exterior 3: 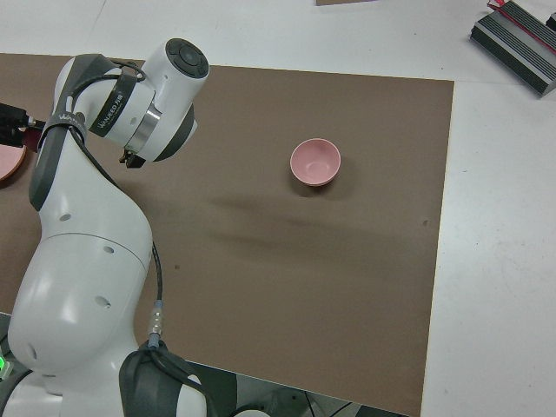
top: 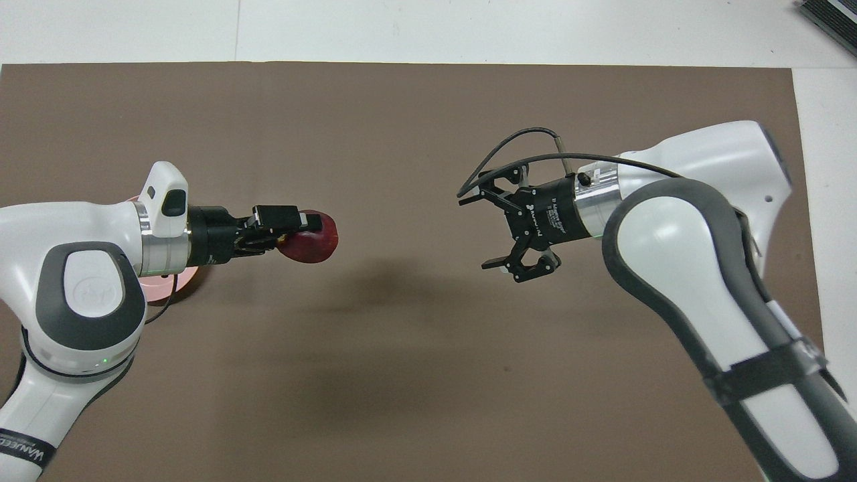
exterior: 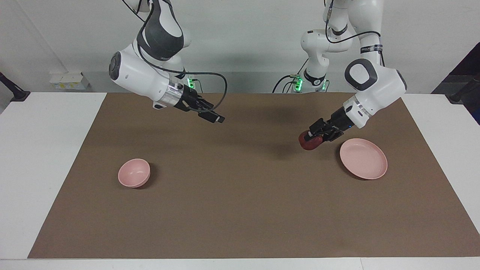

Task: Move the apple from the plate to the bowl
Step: 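Lift the apple with the left gripper while the right gripper approaches it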

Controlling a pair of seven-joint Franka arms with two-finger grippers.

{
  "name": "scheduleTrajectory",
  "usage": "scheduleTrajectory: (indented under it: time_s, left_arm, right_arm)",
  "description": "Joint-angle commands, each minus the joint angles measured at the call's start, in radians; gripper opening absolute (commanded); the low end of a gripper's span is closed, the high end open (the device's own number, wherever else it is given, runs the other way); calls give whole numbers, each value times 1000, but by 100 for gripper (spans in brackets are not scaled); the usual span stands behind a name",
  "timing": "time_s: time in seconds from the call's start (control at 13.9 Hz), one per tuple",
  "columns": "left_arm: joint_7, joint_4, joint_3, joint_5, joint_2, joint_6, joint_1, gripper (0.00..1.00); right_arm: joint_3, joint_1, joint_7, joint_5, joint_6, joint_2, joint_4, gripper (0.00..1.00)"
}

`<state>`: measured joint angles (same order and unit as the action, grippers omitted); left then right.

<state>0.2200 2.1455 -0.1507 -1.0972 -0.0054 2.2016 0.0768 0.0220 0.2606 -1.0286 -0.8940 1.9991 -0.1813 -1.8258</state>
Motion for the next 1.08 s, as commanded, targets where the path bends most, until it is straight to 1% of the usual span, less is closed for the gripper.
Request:
scheduleTrajectory:
  time_s: [0.0,0.22,0.29,0.36,0.43,0.57,0.72,1.01]
  left_arm:
    - [-4,54,-39,-117,-51,67,12,0]
    - [-5,68,-151,-238,-54,229,14,0]
    - [-5,74,-185,-268,-54,284,14,0]
    - [-5,77,-211,-291,-54,329,17,0]
    - [-5,83,-227,-299,-57,358,27,0]
    - [-5,86,-236,-308,-57,371,34,0]
    - [-1,85,-236,-308,-54,372,34,0]
    - [-1,79,-237,-306,-39,394,34,0]
  right_arm:
    - [1,41,-48,-71,108,-73,3,100]
    - [1,103,-38,-182,220,-139,11,100]
    - [1,126,-33,-225,251,-150,14,100]
    - [0,147,-31,-241,263,-150,14,100]
    - [1,147,-25,-246,260,-149,14,100]
    - [1,146,16,-247,237,-141,3,100]
    - [1,146,22,-247,221,-138,-1,100]
    - [3,146,22,-261,147,-132,-1,100]
